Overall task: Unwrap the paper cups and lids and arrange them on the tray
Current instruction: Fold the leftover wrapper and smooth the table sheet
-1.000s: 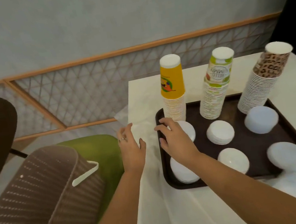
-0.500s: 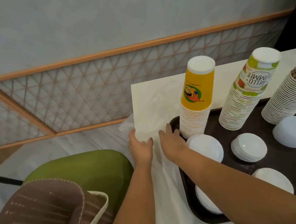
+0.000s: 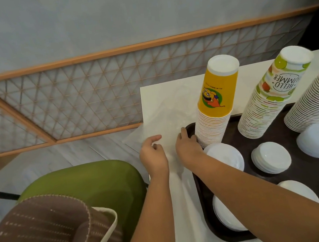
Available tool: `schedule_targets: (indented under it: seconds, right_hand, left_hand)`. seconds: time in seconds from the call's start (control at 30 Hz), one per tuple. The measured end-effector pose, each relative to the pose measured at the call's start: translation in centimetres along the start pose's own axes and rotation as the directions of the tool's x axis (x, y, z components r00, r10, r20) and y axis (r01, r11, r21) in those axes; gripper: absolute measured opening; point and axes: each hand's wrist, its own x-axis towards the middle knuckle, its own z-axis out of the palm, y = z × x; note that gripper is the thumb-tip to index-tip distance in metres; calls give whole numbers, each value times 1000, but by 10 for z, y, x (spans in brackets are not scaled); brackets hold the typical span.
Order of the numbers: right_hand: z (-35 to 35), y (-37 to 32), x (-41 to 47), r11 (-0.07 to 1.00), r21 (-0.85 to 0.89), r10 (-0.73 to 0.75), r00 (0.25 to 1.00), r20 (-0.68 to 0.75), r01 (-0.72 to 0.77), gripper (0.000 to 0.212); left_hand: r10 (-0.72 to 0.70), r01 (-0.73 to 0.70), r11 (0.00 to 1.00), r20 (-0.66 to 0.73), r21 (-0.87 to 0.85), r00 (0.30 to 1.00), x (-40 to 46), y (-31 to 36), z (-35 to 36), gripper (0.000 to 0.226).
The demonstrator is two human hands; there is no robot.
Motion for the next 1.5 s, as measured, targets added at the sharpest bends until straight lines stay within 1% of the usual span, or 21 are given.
schedule_targets:
  seconds: [0.13,0.3,0.43,0.5,0.6,0.67,0.7,0.77,0.83,0.87,0.93,1.0,1.03,1.07,1.13,1.17,1.23,1.27,1.37,1.43,1.5]
  right_hand:
    - [-3,0,-5,999,-44,-23,1000,5,23,63]
    - [-4,3,-9,997,-65,-43,999,-8,43,60]
    - [1,4,-7,998,-19,-62,998,-29,61,60]
    - [2,7,-9,997,52,-56,997,-44,58,62]
    - [-1,7,-13,989,136,-48,999,-20,50,63]
    - [-2,4,-14,978,194,-74,997,-13,75,64]
    - [-3,2,-15,969,233,-82,997,-13,83,64]
    - [-7,-2,-18,928,358,-93,994,-50,105,71]
    - [-13,-3,-26,835,522,-106,982,-158,174,89]
    - [-16,-4,-33,768,589,-112,959,-262,251,96]
    - [-25,-5,-50,636,656,-72,877,-475,408,97]
    - [-30,-5,-66,460,715,50,788,-613,527,84]
    - [-31,-3,-74,395,714,105,743,-661,579,72]
    - [-34,2,-83,373,692,152,695,-702,618,59]
    - [-38,15,-102,345,660,217,628,-748,667,37]
    - [-39,26,-113,332,649,243,602,-760,685,31]
    - [-37,54,-133,344,624,298,549,-781,701,23]
    - [-35,69,-143,363,618,321,529,-786,698,21]
    - [-23,124,-169,410,626,368,508,-779,663,19]
    - [-9,166,-188,472,620,394,480,-784,627,25]
    - [7,210,-209,522,624,424,458,-781,581,29]
  left_hand:
    - [156,-155,987,-30,39,987,-6,18,-20,39]
    - [245,-241,969,-90,48,965,-20,30,-46,38]
    - [341,-335,940,-115,64,933,-38,48,-61,37]
    - [398,-394,917,-138,59,907,-49,63,-69,38]
    - [452,-459,888,-213,20,866,-64,93,-85,39]
    - [494,-496,867,-227,54,839,-74,117,-100,39]
    - [516,-511,856,-206,80,832,-78,127,-107,39]
    - [524,-518,852,-130,77,842,-88,145,-121,40]
    - [525,-525,851,-69,16,848,-98,157,-132,42]
    - [528,-530,848,-50,-23,848,-103,162,-136,43]
    - [527,-526,845,-21,-100,850,-116,173,-142,46]
    - [535,-526,833,9,-170,845,-131,183,-144,50]
    - [549,-534,820,17,-209,836,-139,189,-144,51]
    - [564,-543,803,17,-247,826,-148,195,-143,52]
    - [592,-560,770,16,-306,806,-164,204,-140,52]
    - [604,-564,755,18,-334,797,-174,209,-137,52]
    - [617,-557,729,29,-397,786,-192,218,-132,54]
    - [621,-550,720,39,-422,783,-201,223,-128,54]
    - [631,-535,702,62,-469,773,-226,235,-113,52]
    - [629,-516,699,84,-495,773,-241,240,-95,52]
    - [609,-477,721,130,-503,783,-255,244,-75,53]
